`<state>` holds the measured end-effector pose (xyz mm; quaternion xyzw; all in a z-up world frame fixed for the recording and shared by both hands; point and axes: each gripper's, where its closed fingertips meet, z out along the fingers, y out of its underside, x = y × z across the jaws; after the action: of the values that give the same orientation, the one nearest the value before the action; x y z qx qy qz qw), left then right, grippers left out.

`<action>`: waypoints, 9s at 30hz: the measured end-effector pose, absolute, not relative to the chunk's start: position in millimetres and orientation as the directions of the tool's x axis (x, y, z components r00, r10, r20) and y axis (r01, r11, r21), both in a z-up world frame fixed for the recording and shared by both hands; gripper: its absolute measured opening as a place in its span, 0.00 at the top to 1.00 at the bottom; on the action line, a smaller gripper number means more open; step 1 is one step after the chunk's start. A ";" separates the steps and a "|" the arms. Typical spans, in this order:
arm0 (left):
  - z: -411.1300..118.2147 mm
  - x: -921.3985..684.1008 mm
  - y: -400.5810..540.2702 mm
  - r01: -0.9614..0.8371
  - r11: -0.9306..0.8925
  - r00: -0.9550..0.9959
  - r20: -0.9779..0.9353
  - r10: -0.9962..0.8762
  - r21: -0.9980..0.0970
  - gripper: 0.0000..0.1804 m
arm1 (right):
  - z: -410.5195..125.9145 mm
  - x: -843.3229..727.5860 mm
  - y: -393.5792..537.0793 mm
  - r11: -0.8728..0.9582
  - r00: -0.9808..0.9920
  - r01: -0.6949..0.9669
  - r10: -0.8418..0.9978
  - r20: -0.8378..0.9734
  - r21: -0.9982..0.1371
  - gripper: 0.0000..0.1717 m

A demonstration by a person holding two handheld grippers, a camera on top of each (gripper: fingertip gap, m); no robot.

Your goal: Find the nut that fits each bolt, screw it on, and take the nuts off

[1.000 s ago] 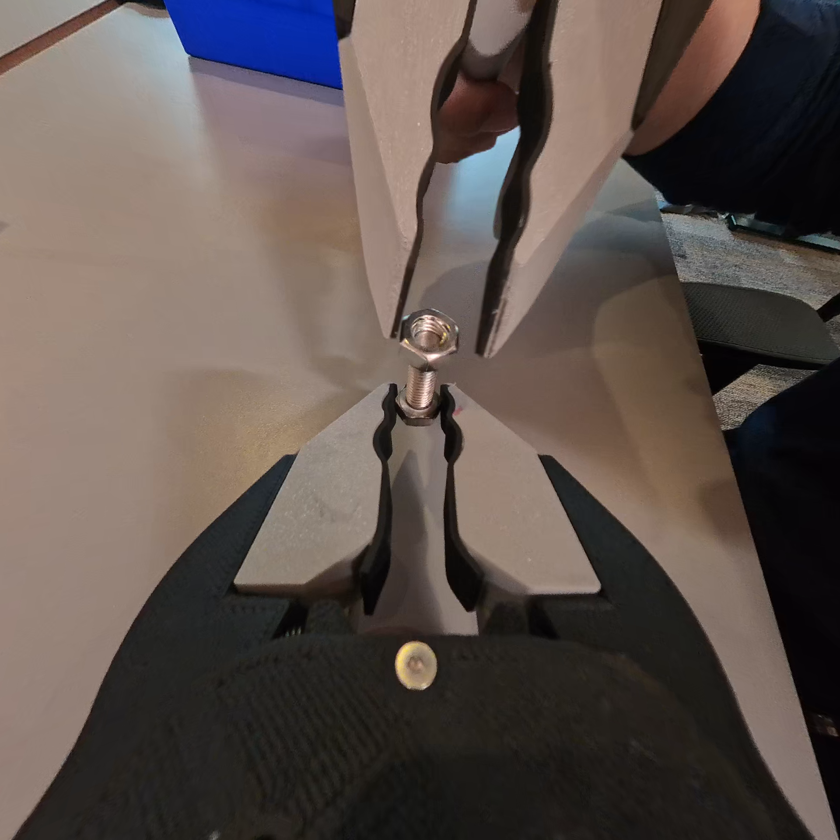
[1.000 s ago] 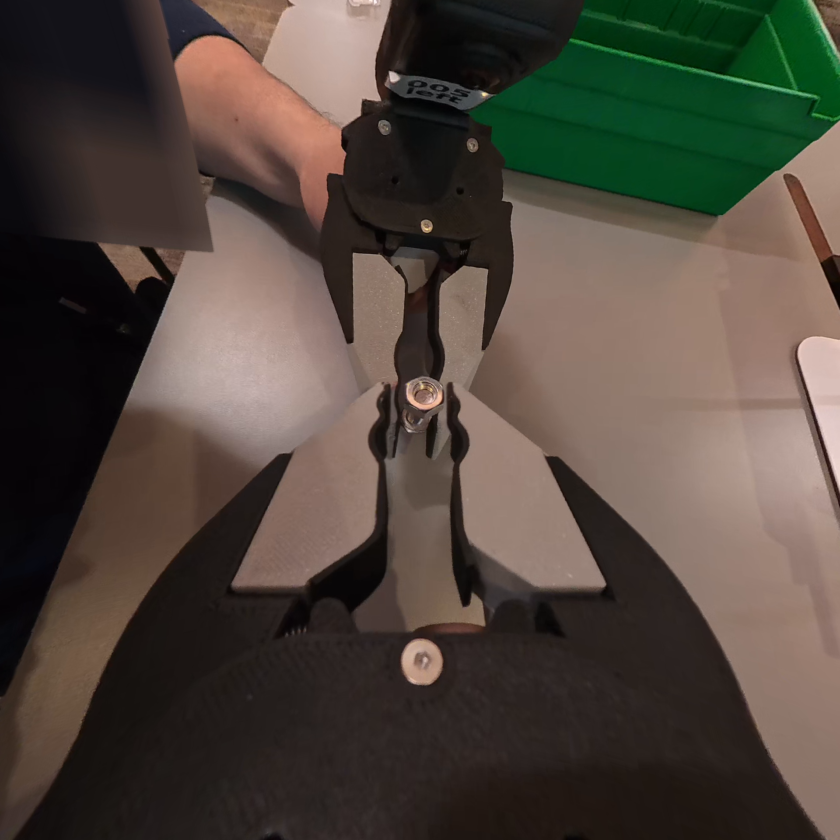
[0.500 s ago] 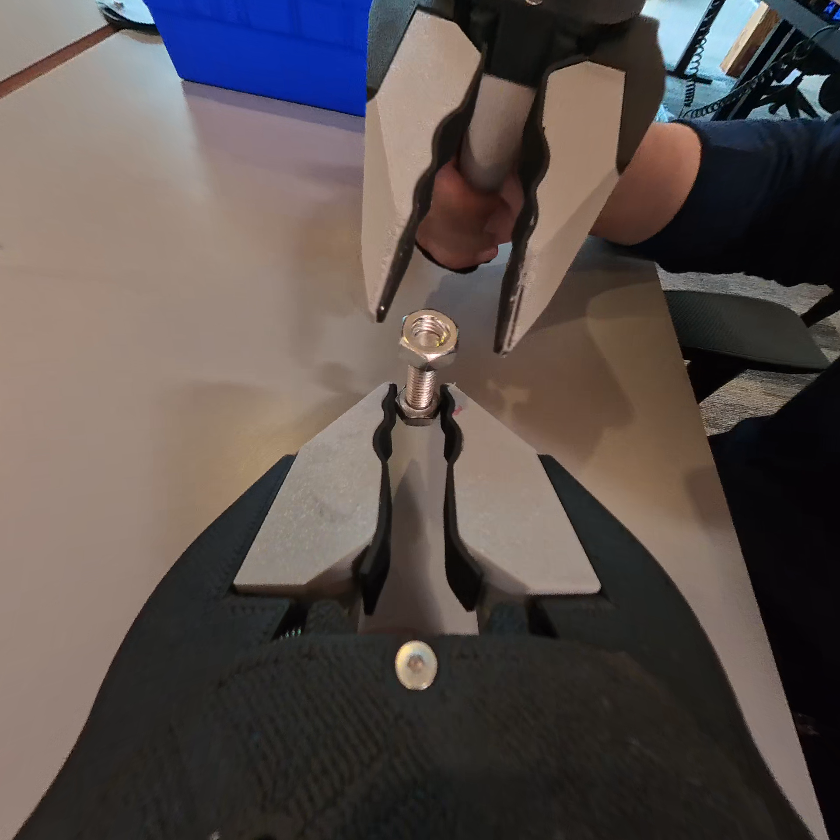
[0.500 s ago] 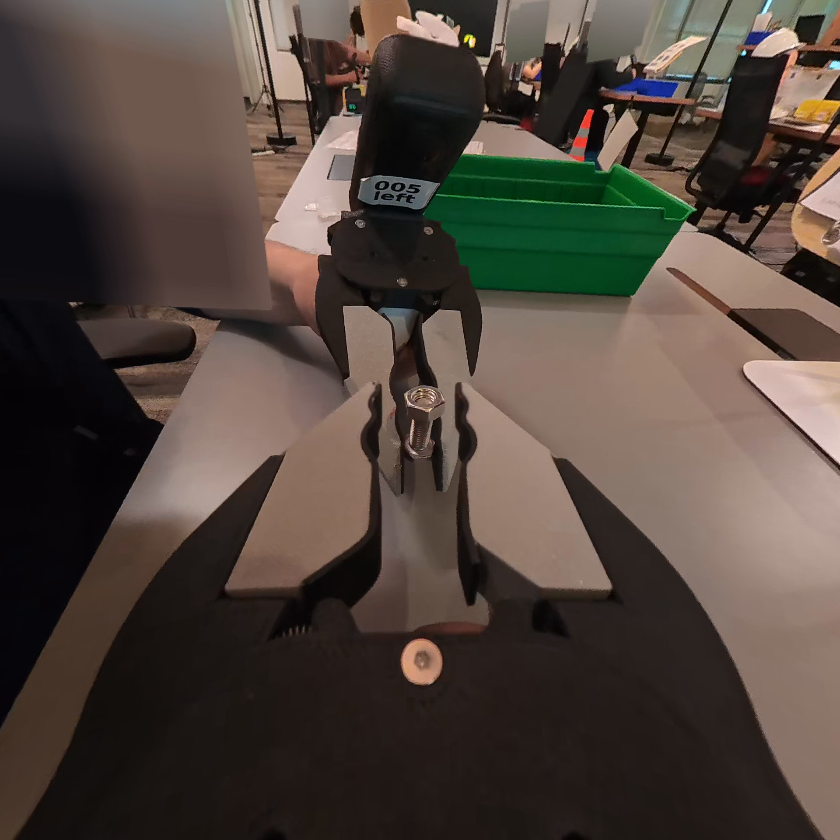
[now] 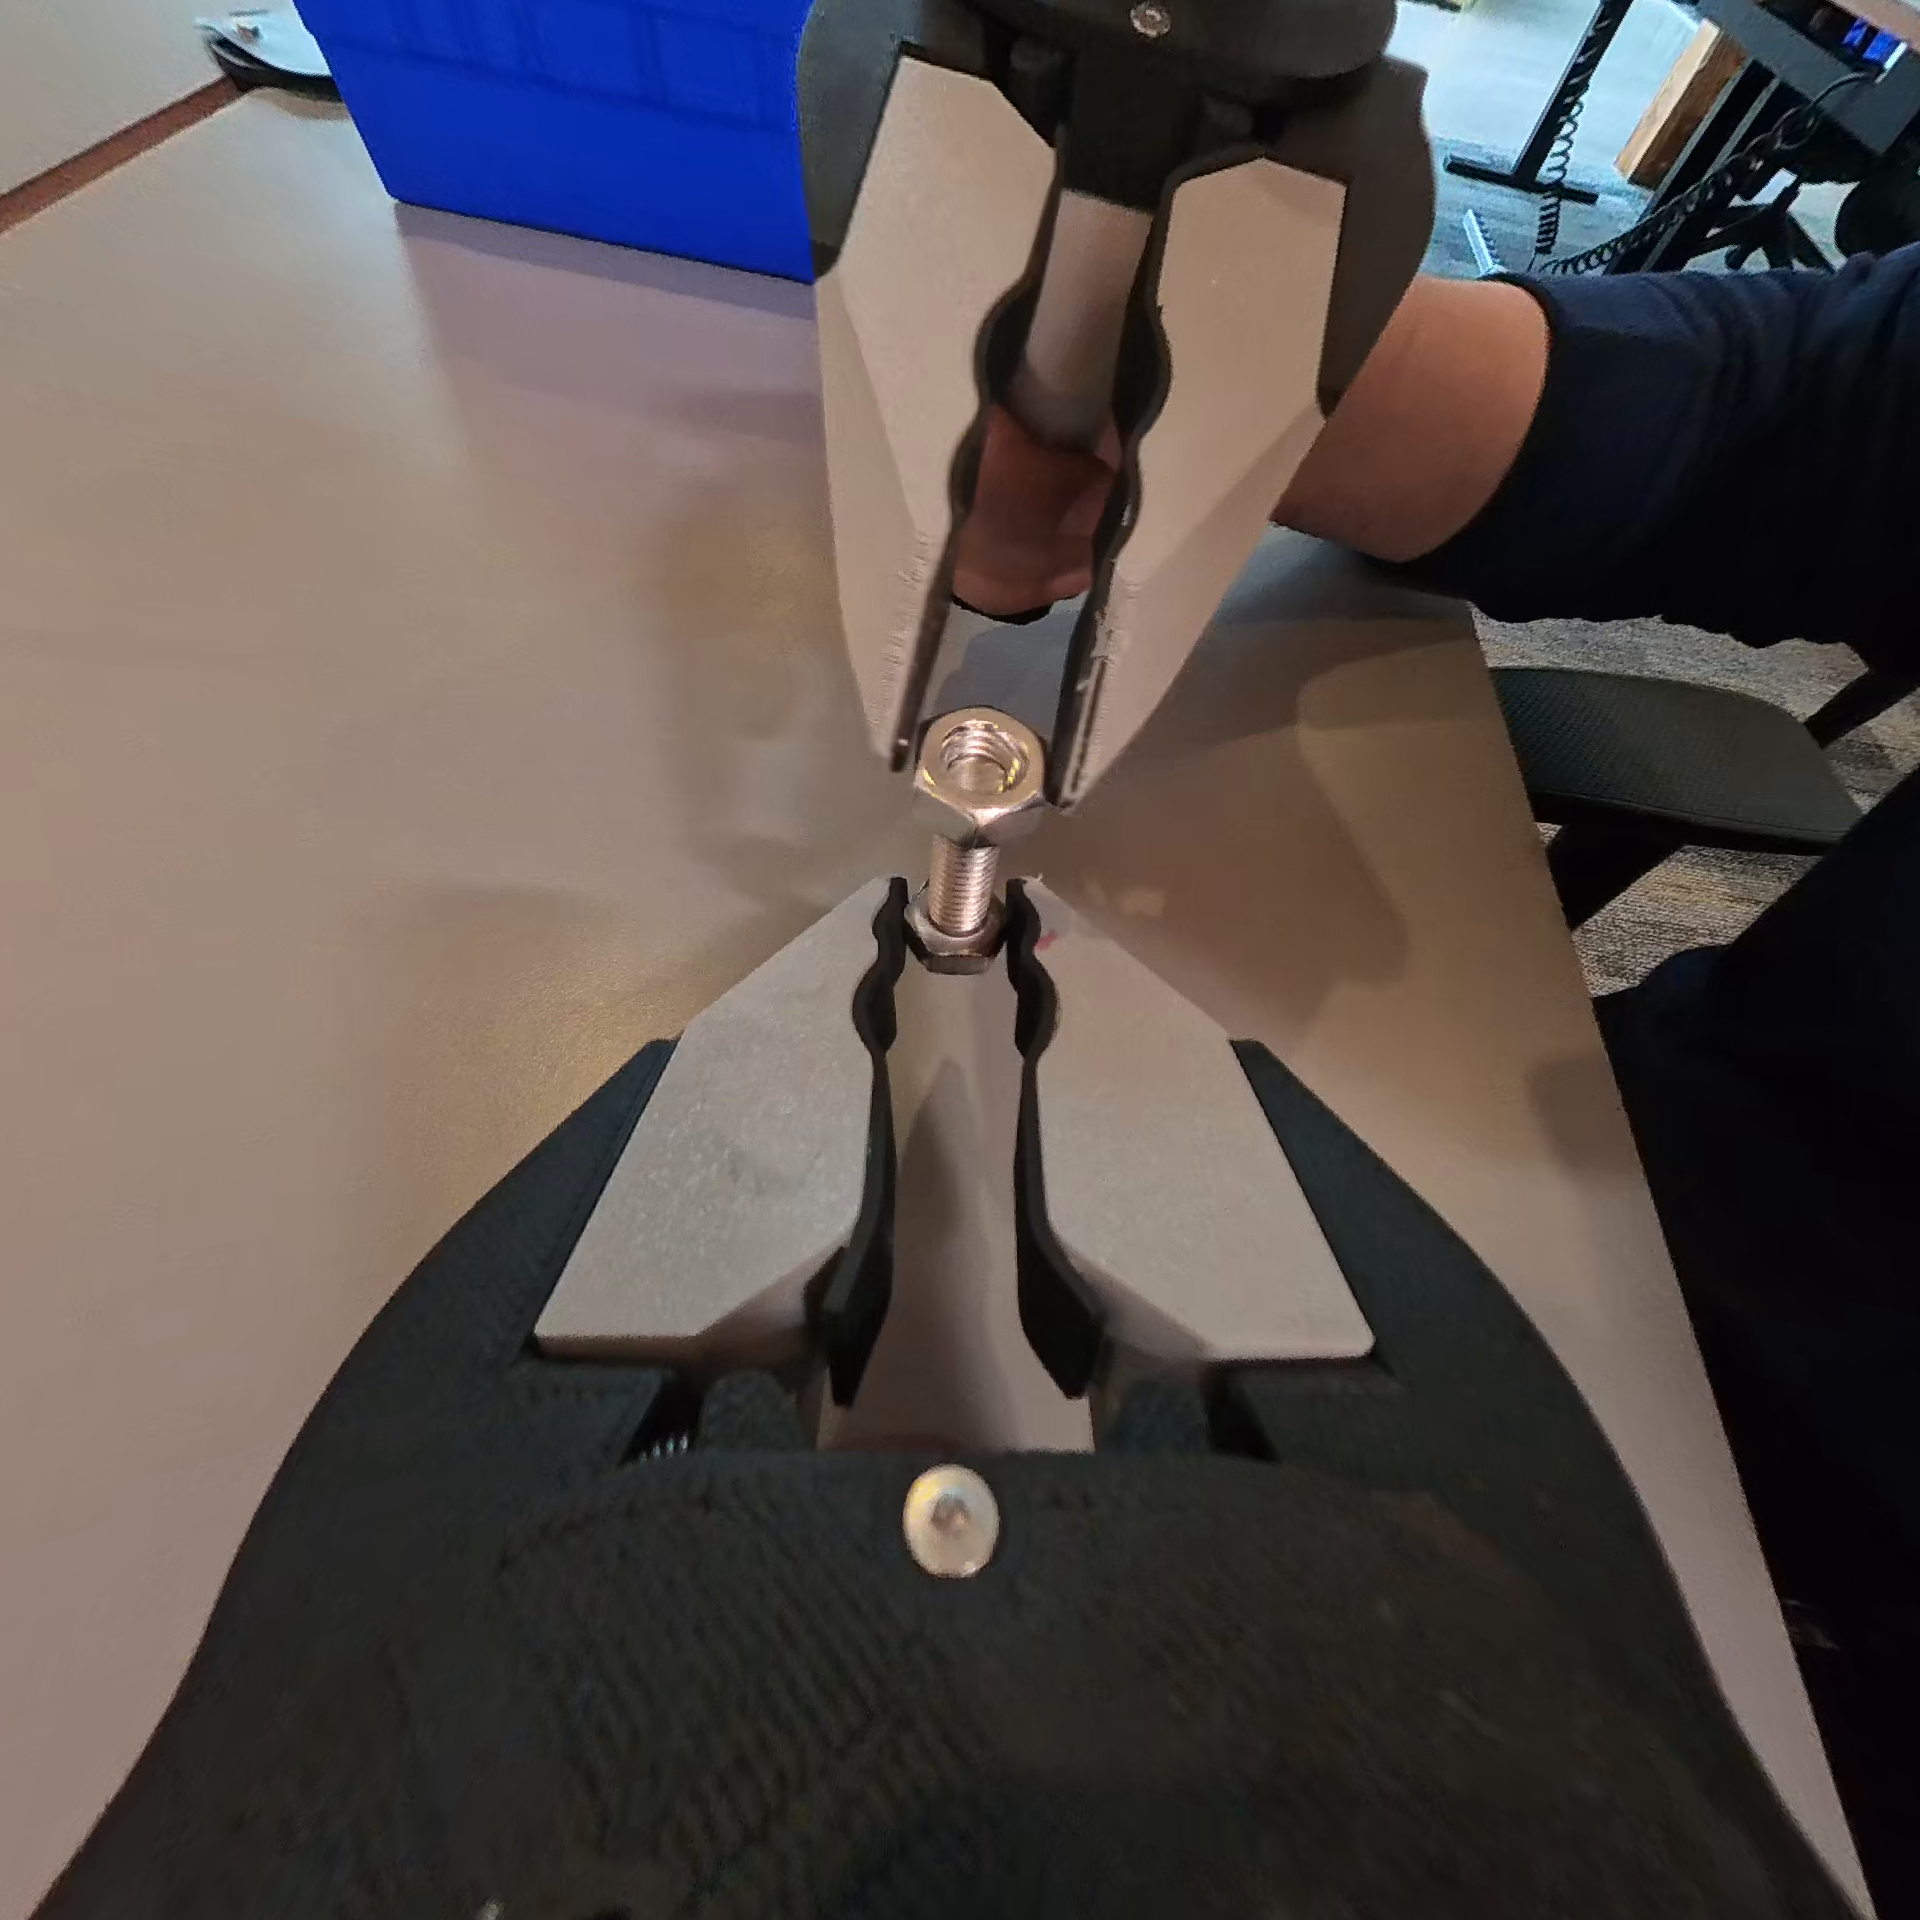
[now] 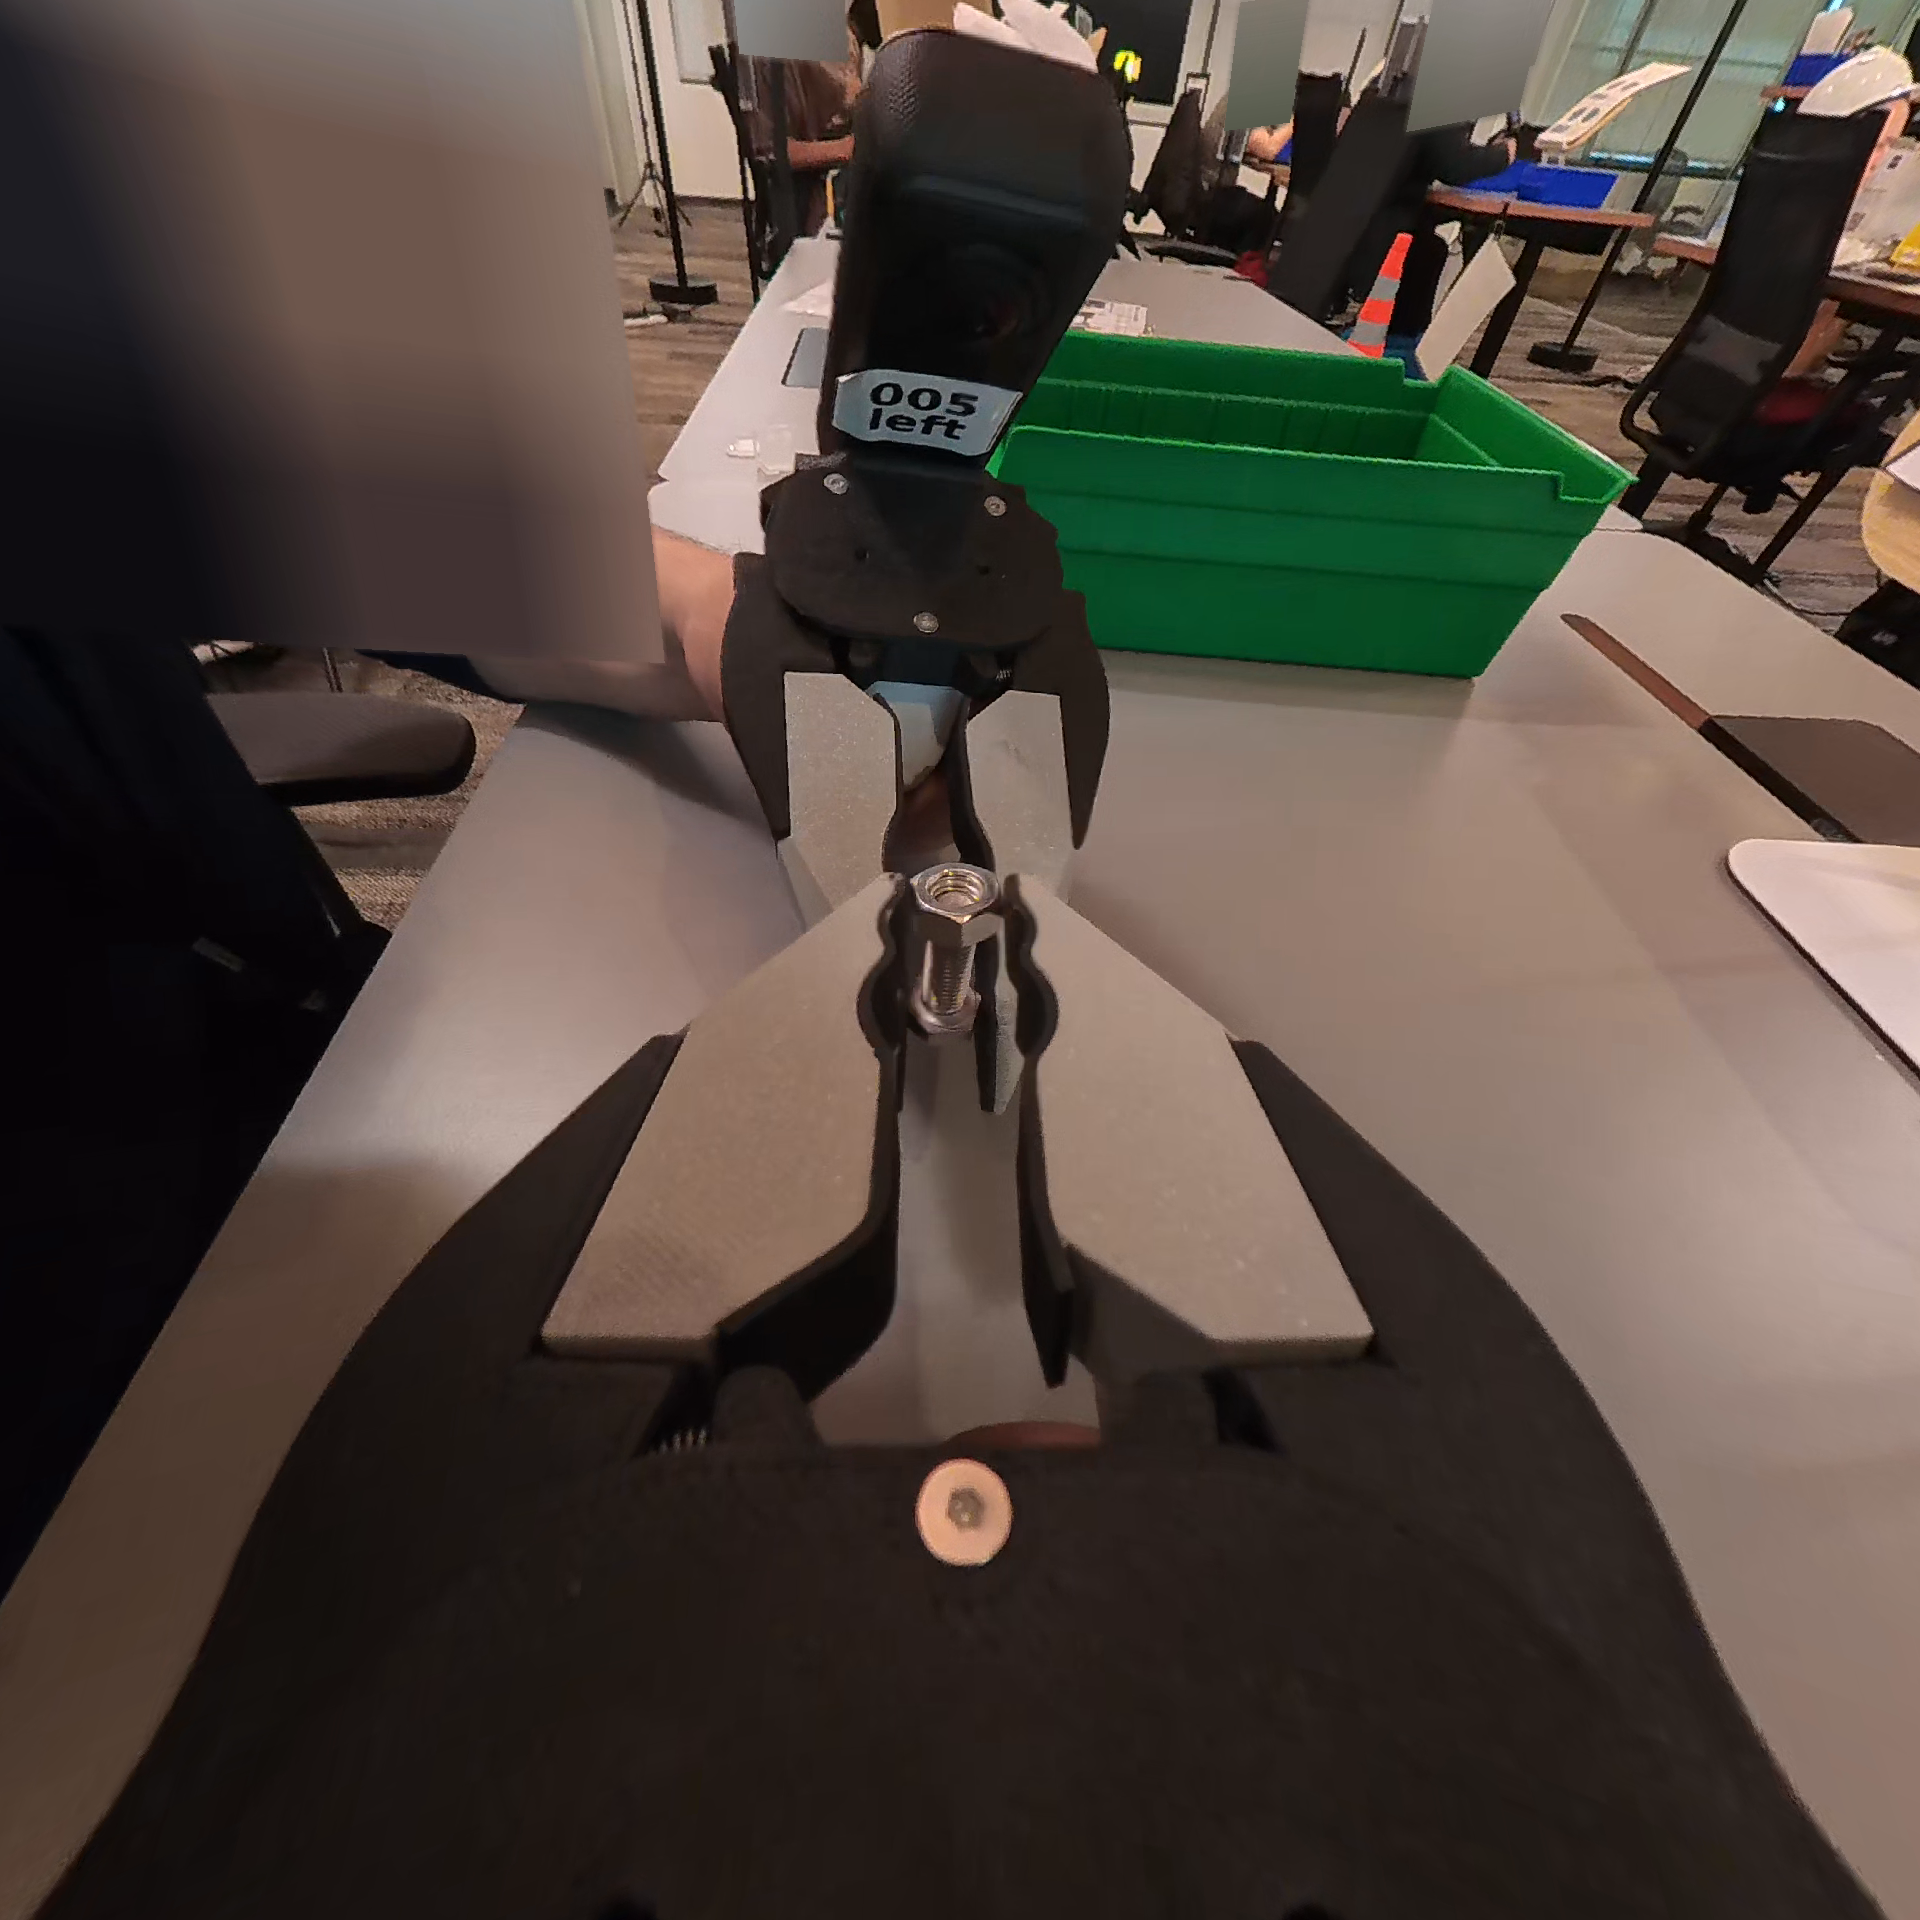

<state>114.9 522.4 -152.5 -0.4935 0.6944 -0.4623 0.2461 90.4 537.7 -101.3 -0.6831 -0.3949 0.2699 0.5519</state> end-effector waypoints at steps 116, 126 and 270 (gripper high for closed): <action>-158.4 116.6 527.3 -0.506 0.051 -0.322 0.133 -0.937 -0.861 0.91 | -105.3 84.6 537.8 -0.180 0.699 0.022 0.706 -0.114 -0.983 0.78; -156.1 116.9 526.6 -0.498 0.049 -0.325 0.134 -0.936 -0.866 0.91 | -102.2 85.5 545.9 -0.170 0.723 0.060 0.687 -0.074 -0.984 0.76; -169.9 120.4 594.9 -0.541 0.030 -0.026 -0.019 -0.999 -0.840 0.70 | -44.9 265.1 534.4 -0.475 0.954 0.283 0.049 0.296 -0.833 0.57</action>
<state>120.4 594.9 -169.9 -0.6095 0.6320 -0.3368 0.3400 265.1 534.4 -44.9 -0.8509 -0.0975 -0.1161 0.5029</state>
